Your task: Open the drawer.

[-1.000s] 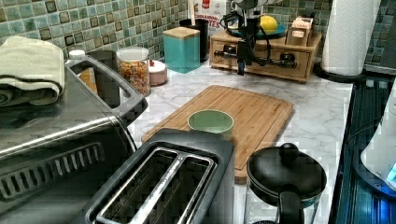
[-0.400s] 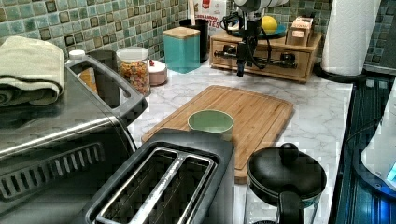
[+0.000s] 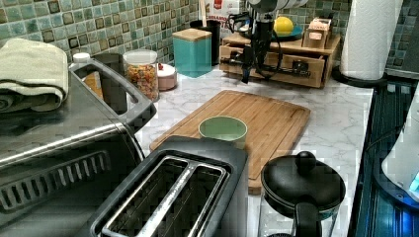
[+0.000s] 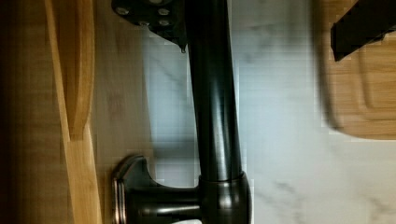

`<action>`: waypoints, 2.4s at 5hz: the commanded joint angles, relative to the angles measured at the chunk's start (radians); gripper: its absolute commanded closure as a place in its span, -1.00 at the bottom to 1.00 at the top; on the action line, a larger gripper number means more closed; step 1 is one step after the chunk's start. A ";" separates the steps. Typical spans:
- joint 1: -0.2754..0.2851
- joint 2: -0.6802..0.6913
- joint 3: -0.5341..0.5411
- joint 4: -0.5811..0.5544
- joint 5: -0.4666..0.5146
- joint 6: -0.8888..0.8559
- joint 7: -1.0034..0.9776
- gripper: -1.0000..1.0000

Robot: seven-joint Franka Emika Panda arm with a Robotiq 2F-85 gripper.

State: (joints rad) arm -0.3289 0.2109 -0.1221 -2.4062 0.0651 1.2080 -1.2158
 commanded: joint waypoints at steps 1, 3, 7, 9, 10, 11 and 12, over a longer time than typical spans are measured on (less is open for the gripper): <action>0.092 -0.006 0.171 -0.127 0.112 -0.060 -0.120 -1.00; 0.124 -0.067 0.223 -0.123 0.146 -0.169 0.039 -1.00; 0.243 -0.106 0.293 -0.160 0.120 -0.110 0.406 -1.00; 0.240 -0.106 0.296 -0.160 0.119 -0.109 0.407 -1.00; 0.231 -0.106 0.305 -0.160 0.117 -0.109 0.408 -1.00; 0.234 -0.106 0.302 -0.160 0.117 -0.109 0.407 -1.00; 0.232 -0.106 0.303 -0.160 0.117 -0.109 0.408 -1.00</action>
